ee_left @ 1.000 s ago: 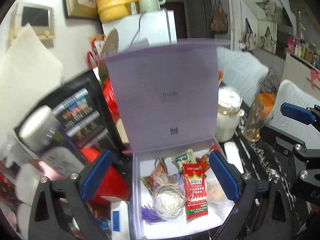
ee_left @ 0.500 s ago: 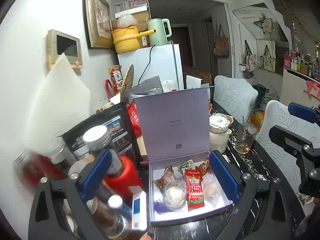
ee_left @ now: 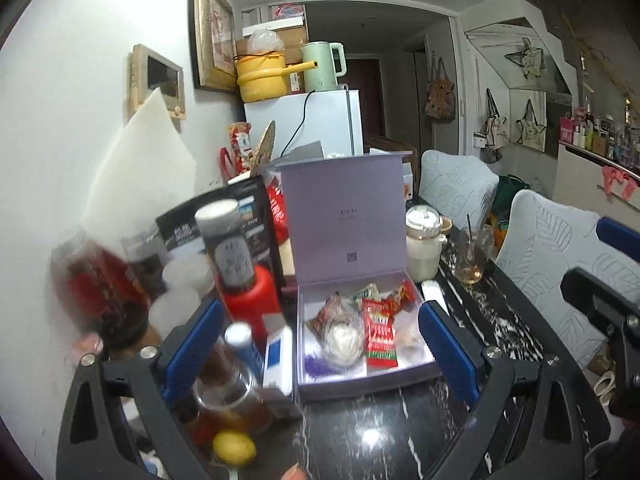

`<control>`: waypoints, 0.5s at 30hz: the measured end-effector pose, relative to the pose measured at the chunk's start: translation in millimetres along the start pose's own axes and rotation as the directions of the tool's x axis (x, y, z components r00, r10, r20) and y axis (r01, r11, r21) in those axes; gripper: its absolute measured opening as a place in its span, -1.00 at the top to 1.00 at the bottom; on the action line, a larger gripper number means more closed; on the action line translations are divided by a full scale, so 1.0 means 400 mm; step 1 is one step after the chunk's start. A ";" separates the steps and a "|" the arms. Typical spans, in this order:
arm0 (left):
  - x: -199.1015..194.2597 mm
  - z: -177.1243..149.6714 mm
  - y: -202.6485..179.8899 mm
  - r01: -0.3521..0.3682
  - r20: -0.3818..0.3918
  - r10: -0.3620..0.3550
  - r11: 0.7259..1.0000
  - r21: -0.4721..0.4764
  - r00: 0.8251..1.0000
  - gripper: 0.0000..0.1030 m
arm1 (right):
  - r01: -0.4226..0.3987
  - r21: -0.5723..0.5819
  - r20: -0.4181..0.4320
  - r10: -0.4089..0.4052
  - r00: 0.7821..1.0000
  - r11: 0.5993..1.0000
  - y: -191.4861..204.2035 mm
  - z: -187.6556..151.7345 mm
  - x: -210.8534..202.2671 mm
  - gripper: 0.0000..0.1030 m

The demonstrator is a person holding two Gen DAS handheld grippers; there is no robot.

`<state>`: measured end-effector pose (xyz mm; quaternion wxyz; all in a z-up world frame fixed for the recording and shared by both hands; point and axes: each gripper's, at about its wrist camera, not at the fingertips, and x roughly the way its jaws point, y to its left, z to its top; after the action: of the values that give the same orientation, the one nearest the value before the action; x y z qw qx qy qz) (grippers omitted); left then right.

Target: Organize soft objects

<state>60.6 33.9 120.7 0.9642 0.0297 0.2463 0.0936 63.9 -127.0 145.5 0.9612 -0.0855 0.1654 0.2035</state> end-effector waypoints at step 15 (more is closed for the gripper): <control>-0.045 -0.174 -0.011 0.055 -0.075 -0.057 0.998 -0.022 0.996 -0.92 | -0.061 0.126 -0.163 0.081 0.983 0.990 0.037 -0.210 -0.041 -0.61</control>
<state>12.4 26.9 67.4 0.9567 0.0098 0.2823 0.0698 20.0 -139.2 71.7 0.9394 -0.0382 0.2608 0.2193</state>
